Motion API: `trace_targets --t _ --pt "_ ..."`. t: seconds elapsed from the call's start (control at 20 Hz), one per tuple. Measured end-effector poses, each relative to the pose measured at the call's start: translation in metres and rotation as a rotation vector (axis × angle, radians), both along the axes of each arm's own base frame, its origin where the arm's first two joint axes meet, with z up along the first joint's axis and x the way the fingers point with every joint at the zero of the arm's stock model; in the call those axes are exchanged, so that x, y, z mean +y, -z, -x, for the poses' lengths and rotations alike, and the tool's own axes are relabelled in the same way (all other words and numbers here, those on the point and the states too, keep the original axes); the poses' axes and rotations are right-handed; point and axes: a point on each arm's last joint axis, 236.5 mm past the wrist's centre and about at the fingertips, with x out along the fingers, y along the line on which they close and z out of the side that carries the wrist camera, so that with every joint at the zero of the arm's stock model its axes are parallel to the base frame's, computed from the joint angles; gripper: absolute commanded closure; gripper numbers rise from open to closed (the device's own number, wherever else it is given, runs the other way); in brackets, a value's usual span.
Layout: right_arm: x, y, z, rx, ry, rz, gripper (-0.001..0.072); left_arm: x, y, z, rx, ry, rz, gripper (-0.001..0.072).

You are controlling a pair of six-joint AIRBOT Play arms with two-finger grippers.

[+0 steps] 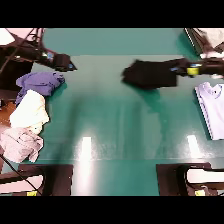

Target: Fold the shirts.

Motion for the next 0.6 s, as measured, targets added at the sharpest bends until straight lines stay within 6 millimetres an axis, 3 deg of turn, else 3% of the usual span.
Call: trace_targets --t 0.15,0.3,0.4,0.6 --pt "-0.099 -0.009 0.013 -0.025 0.221 0.035 0.0693 -0.035 -0.006 0.005 -0.043 0.049 0.017 0.0682" --pt "-0.168 -0.014 0.030 -0.040 0.380 0.056 0.0693 -0.059 -0.011 0.012 -0.069 0.086 0.029 0.0682" --pt "-0.201 -0.019 0.039 -0.055 0.455 0.073 0.0693 -0.066 -0.012 0.014 -0.079 0.095 0.031 0.0682" --pt "-0.231 -0.056 0.040 -0.133 0.506 0.122 0.0693 -0.072 -0.011 0.015 -0.084 0.105 0.031 0.0682"
